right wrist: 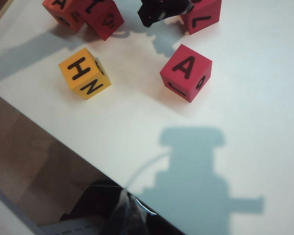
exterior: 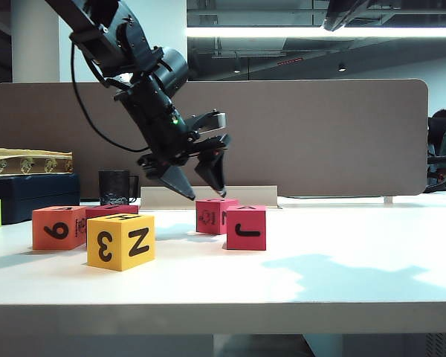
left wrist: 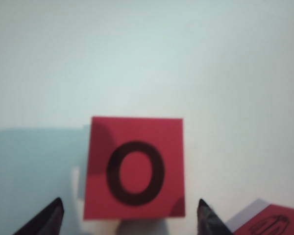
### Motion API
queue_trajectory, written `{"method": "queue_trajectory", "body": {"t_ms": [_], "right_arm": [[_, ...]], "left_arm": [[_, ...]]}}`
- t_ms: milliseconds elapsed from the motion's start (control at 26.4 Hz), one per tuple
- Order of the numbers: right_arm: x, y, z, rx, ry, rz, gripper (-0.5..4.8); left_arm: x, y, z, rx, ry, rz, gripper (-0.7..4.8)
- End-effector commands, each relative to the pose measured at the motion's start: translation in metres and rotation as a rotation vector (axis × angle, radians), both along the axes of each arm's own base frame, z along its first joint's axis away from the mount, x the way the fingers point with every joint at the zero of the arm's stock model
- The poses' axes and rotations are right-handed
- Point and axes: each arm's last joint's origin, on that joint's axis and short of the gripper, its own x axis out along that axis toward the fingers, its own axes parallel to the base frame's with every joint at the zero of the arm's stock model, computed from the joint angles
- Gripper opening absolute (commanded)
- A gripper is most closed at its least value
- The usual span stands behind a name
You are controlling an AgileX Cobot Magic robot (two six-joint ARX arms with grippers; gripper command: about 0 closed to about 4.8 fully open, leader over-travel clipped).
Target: Select the appropriate blocks from the scattered letter blocks on the table and arrange them in a row to spell out "ALOHA".
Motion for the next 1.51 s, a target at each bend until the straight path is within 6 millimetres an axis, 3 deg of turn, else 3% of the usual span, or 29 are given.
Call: {"method": "queue_trajectory", "body": {"t_ms": [38,114,568,1136,1325,1439,1515], "right_arm": [[0.0,0.0,0.003,0.006,-0.022,-0.002,-0.05],[0.0,0.0,0.003,0.006,-0.022,-0.002,-0.05],[0.0,0.0,0.003,0.007,-0.023,-0.002,-0.05],[0.0,0.0,0.003,0.001,-0.024,-0.007,-0.05],[0.0,0.0,0.003,0.003,-0.03,-0.005,-0.05],[0.0,0.0,0.003,0.003,-0.03,-0.005,-0.05],[0.0,0.0,0.003,0.003,-0.029,-0.005,-0.05]], "left_arm": [[0.003,-0.004,0.005,-0.035,-0.005,-0.034,3.65],[0.003,-0.008,0.006,-0.037,-0.013,-0.042,4.05],[0.008,-0.013,-0.013,-0.001,-0.012,-0.019,3.98],[0.001,-0.03,-0.009,0.025,-0.067,-0.074,3.94],[0.003,-0.035,0.009,0.036,-0.091,-0.075,3.95],[0.006,-0.036,0.031,0.022,-0.114,-0.072,3.95],[0.006,-0.037,0.033,0.019,-0.118,-0.071,3.95]]}}
